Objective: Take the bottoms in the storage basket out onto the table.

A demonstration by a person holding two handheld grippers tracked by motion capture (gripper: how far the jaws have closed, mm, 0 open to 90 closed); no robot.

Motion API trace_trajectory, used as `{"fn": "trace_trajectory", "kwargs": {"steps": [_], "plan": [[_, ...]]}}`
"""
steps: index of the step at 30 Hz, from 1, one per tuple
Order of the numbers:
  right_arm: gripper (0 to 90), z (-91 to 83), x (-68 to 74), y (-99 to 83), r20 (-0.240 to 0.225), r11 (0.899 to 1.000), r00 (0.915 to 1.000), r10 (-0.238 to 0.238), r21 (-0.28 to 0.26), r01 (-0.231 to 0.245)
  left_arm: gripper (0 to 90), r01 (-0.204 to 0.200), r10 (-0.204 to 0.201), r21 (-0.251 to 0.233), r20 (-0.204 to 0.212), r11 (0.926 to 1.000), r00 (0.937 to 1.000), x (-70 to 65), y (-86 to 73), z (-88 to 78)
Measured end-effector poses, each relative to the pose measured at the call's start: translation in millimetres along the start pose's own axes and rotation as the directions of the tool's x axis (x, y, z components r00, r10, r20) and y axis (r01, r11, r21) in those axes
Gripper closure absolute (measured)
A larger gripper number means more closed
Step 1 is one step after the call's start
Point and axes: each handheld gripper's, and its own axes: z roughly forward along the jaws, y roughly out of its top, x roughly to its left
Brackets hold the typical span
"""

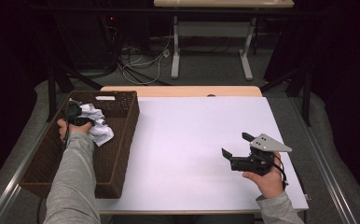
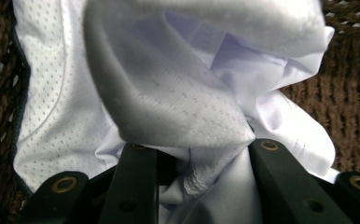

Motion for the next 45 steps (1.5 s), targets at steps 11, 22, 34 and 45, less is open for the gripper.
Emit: {"fn": "trace_trajectory", "kwargs": {"steps": [11,22,34,45], "plan": [[6.5,-1.9,-0.2,-0.1,0.005,1.000,1.0000,0.004,-0.005,-0.004,72.3,0.024,-0.022,-0.048,0.042,0.9986,0.9989,-1.8,3.2,-14.4],[6.5,-3.9,-0.5,0.9,0.010,1.000,0.9999,-0.002,-0.011,0.002,72.3,0.023,-0.011,-0.124,0.091,0.9921,0.9958,-7.7,9.7,-38.8],[6.5,-4.5,-1.2,1.0,0.015,1.000,0.9999,-0.006,-0.010,0.006,72.4,0.027,-0.006,-0.178,0.117,0.9836,0.9931,-18.1,10.4,-61.5],[6.5,-3.7,0.6,0.9,0.016,1.000,0.9999,-0.008,-0.010,0.008,72.4,-0.003,0.042,-0.252,0.149,0.9678,0.9879,-24.0,10.6,-87.2]]}}
